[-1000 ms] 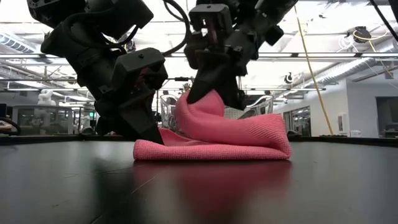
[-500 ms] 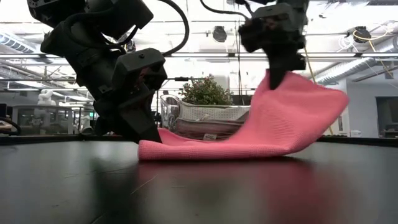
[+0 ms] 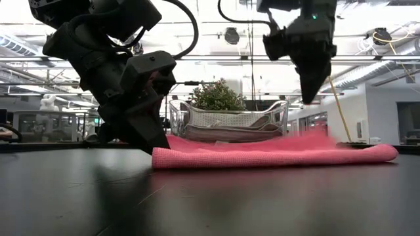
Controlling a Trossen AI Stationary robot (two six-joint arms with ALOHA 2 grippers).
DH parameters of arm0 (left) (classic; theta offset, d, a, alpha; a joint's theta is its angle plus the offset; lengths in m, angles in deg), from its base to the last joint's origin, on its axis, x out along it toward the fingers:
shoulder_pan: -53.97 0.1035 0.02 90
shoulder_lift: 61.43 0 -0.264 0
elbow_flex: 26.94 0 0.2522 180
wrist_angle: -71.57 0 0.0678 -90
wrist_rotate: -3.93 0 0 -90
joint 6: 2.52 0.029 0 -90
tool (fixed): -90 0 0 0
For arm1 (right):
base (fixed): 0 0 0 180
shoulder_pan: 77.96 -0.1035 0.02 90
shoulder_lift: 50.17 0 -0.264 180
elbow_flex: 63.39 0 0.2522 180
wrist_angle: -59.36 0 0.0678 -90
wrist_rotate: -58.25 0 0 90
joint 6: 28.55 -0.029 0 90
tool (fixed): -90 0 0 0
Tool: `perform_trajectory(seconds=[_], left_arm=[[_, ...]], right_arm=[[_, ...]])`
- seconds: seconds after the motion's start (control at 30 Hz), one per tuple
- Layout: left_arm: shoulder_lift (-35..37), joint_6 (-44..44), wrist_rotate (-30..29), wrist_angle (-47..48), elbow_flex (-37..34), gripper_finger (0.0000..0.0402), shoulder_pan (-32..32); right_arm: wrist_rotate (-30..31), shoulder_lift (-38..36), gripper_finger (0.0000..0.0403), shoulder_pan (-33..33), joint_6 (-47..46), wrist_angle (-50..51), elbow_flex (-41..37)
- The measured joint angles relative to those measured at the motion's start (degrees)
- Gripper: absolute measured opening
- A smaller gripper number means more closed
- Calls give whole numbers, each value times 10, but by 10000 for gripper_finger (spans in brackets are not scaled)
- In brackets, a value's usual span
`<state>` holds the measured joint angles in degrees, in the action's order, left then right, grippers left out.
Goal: Fold microfiber towels
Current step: Fold the pink microfiber towel
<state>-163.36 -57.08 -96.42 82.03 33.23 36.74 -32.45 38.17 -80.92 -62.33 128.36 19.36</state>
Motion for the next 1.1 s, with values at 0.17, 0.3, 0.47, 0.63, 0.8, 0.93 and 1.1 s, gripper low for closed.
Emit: perform_trajectory(seconds=[0.17, 0.3, 0.47, 0.63, 0.8, 0.93, 1.1], left_arm=[[0, -1, 0, 0, 0, 26, 0], [0, -1, 0, 0, 0, 26, 0], [0, 1, 3, 1, 0, 26, 0], [0, 1, 10, 1, 0, 26, 0], [0, 1, 15, 0, 0, 26, 1], [1, 1, 37, -16, -1, 26, -2], [16, 4, 40, -38, -1, 26, -6]], right_arm=[[2, 1, 105, 3, -23, 10, -22], [-25, 0, 113, -7, -35, 1, -22], [-27, 0, 101, -44, -63, -98, -69], [-41, 0, 88, -70, -97, -195, -150], [-64, 0, 74, -88, -144, -271, -231], [-120, -3, 60, -110, -201, -364, -276], [-146, 0, 41, -148, -228, -438, -285]])
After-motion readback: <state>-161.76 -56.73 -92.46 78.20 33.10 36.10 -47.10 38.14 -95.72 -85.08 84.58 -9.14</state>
